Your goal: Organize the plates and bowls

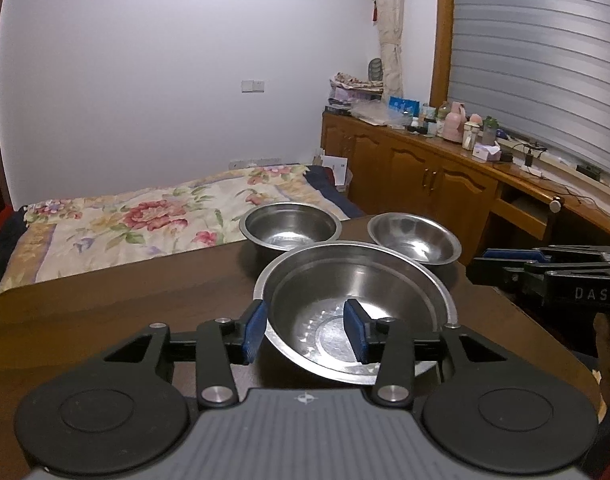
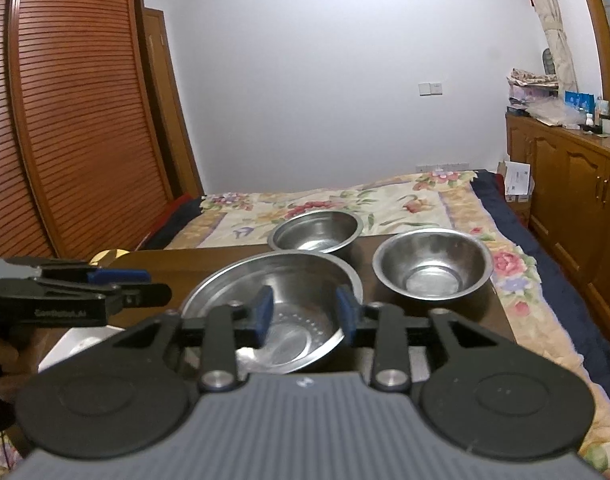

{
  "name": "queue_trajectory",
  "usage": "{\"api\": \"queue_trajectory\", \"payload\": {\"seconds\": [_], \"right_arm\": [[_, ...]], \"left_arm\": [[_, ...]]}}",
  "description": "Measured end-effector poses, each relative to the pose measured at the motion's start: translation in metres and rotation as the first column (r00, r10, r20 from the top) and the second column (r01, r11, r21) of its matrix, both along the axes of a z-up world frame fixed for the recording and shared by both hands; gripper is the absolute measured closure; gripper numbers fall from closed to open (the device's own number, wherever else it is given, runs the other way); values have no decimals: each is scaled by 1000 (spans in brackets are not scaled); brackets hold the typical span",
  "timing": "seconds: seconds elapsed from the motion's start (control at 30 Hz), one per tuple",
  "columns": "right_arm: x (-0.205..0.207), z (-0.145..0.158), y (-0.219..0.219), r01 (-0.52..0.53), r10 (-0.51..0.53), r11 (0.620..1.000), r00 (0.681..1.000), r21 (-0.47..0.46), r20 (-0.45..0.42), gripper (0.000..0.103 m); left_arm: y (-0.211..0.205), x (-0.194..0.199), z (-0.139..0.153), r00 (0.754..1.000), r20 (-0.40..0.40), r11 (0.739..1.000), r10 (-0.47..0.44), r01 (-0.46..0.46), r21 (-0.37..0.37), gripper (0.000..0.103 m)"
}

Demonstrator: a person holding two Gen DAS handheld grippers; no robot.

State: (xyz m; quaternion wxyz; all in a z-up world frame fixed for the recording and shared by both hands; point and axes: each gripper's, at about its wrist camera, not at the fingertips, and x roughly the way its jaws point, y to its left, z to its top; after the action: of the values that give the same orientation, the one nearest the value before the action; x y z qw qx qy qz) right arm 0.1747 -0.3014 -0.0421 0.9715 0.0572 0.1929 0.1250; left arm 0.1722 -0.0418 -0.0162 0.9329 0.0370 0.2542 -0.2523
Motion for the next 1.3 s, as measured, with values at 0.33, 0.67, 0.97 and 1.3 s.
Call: {"api": "queue_trajectory", "payload": {"seconds": [0.33,0.67,0.97,1.3], "right_arm": [[35,-24,-13,-12,13,1000,999,29,-50,64],[52,-35,-19,-34,40,996,996,83,-75,64],[59,-42,-15,-59,68,993,993,99,-94,64],[63,-44,-13,-68,77,994,991,90,-109,65]], "left_arm": [[-6,25,-20,997,-56,999,53,-53,4,58],[-8,41,-28,991,-106,996,82,-85,-18,58],[-7,47,-35,986,-146,995,86,-92,-35,58],[-9,52,-40,982,-168,995,86,-94,-39,69]]}}
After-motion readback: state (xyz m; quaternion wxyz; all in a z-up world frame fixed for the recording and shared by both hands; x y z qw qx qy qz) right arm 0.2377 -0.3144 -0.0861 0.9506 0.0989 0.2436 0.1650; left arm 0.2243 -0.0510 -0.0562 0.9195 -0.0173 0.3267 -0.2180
